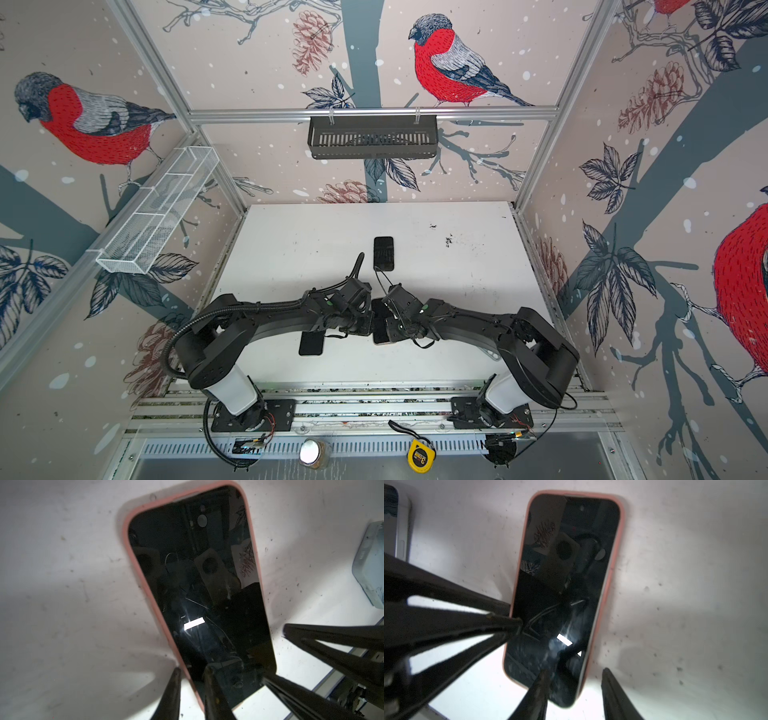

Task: Put the phone into the phone case

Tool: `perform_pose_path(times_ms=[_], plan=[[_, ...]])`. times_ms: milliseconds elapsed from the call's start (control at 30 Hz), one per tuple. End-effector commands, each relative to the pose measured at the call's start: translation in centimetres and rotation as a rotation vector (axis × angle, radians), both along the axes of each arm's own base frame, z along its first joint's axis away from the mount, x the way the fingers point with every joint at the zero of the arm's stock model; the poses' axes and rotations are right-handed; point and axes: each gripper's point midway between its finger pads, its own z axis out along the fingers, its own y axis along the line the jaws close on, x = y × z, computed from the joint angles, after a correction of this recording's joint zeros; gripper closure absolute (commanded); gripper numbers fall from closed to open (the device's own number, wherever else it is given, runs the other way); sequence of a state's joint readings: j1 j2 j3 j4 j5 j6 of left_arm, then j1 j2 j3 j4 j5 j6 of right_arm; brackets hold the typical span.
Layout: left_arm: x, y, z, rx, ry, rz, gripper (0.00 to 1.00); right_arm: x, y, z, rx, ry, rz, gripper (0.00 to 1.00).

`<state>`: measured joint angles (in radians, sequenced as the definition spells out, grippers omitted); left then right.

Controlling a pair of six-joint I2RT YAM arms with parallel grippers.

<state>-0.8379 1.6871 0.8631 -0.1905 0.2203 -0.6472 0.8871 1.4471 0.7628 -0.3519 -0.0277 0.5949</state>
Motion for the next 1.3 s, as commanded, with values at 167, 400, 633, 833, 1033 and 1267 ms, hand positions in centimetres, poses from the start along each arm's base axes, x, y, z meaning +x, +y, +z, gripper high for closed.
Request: perform_pose_path(times_ms=[167, 400, 633, 833, 1033, 1267], plan=[[-1.2, 2.2, -1.2, 0.083, 0.046, 0.002, 0.78, 1.1, -1.0, 7.8, 0.200, -0.222, -0.069, 0.00], [-1.0, 1.9, -0.9, 0.076, 0.040, 0.005, 0.78, 2.0, -3.7, 11.2, 0.448, -0.289, -0.230, 0.00], [-1.0, 1.8, -1.0, 0.072, 0.044, 0.004, 0.78, 1.4, -4.2, 6.0, 0.261, -0.082, -0.116, 0.62], [-1.0, 1.9, -0.9, 0.075, 0.041, 0.004, 0.78, 0.2, -3.3, 2.2, 0.144, 0.115, -0.081, 0.71], [-1.0, 1.9, -0.9, 0.074, 0.043, 0.005, 0.78, -1.0, -2.0, -0.1, -0.012, 0.162, -0.016, 0.83], [-1.1, 2.0, -1.0, 0.080, 0.047, 0.002, 0.79, -1.5, -0.6, -0.9, -0.016, 0.170, 0.004, 0.86]])
